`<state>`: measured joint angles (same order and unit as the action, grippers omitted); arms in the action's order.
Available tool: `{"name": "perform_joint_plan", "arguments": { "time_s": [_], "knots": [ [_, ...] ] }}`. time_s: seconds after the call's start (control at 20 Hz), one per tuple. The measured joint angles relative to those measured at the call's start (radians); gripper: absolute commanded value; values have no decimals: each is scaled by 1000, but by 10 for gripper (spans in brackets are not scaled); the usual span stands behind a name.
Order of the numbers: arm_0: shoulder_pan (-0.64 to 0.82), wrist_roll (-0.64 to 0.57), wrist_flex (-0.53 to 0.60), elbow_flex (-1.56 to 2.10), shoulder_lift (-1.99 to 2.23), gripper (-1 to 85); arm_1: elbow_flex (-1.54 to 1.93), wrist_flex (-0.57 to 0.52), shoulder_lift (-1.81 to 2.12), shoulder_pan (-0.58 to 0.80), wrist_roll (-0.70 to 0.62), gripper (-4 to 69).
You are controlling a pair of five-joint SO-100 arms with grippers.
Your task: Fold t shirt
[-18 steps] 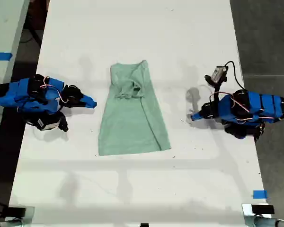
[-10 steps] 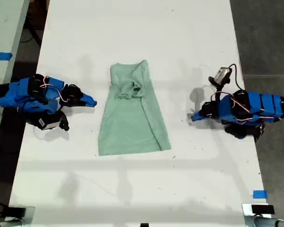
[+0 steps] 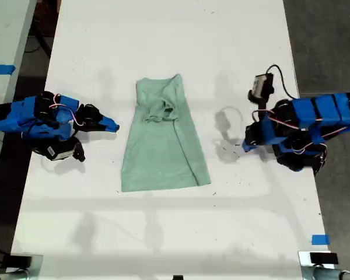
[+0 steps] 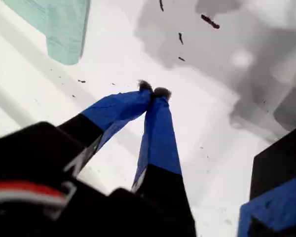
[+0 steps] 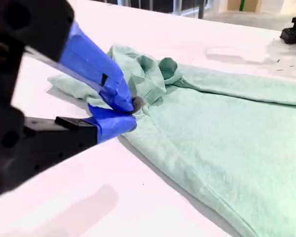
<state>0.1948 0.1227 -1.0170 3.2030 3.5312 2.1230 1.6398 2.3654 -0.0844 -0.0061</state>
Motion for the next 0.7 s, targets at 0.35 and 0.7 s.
{"name": "perform_joint_plan", "arguments": {
  "time_s": [0.35, 0.7],
  "knots": [
    [0, 0, 0, 0, 0, 0, -813, 38, -890, -38, -55, 162],
    [0, 0, 0, 0, 0, 1, -836, -66, -1078, -61, -46, 258]
  ]
}}
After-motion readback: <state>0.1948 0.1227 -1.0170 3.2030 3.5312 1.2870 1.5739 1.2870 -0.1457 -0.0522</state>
